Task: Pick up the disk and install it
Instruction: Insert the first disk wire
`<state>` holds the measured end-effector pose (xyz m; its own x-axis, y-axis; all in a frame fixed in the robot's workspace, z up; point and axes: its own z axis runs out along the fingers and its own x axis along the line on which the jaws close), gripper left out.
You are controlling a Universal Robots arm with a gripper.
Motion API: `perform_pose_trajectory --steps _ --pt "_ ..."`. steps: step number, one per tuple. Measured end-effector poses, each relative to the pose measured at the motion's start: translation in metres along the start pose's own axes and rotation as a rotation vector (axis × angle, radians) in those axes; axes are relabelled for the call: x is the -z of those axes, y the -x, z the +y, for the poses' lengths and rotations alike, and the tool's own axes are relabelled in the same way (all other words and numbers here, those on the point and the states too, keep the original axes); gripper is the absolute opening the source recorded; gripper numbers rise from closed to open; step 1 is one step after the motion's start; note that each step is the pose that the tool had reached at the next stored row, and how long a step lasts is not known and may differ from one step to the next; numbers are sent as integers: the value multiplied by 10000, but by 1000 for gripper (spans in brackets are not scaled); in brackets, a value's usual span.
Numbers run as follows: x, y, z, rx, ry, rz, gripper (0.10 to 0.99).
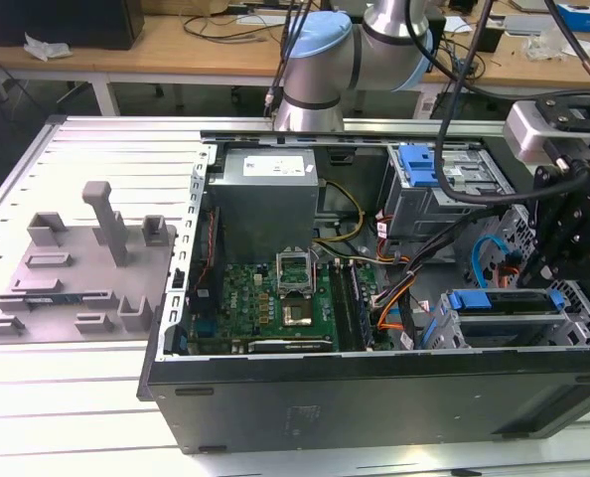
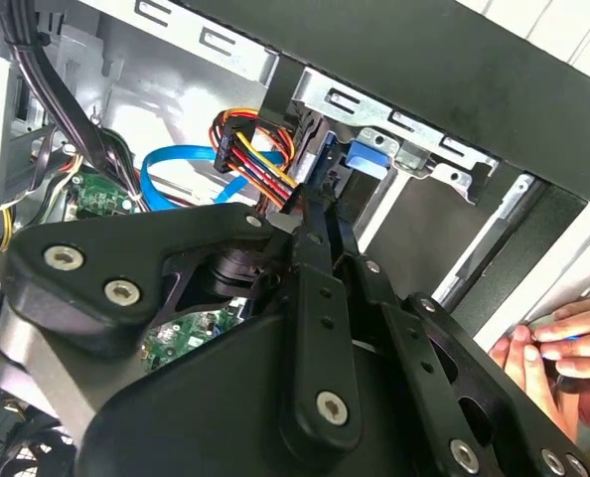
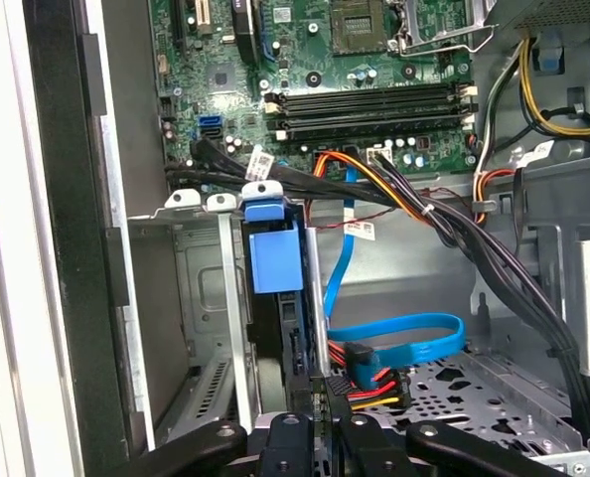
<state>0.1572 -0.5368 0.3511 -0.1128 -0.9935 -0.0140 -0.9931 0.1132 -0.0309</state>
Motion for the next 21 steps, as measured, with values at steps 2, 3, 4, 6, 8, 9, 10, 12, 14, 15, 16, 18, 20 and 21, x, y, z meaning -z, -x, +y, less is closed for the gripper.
perform_pose_trajectory --steps 2,3,4,6,8,9,10,12,14,15,16,18,20,21 --pt "0 -9 -1 0 2 -13 169" --pt "0 -9 0 0 2 -15 169" --pt "0 -9 0 1 2 -15 169" --pt "0 -9 0 2 2 -13 169" --pt "0 -10 -1 3 1 -14 169" --pt "0 -17 -1 2 1 -13 169" --pt "0 -18 -2 3 2 -14 169" --pt "0 -21 -2 3 1 -14 169" --pt "0 -27 -3 3 1 -13 169" --pt "0 -32 -3 3 1 -14 169" --pt "-1 -36 -4 3 2 -15 169" --pt "-1 -41 -4 2 2 -14 169" --pt "-4 -44 -4 3 2 -13 169" --pt "-5 -45 -5 3 1 -13 169"
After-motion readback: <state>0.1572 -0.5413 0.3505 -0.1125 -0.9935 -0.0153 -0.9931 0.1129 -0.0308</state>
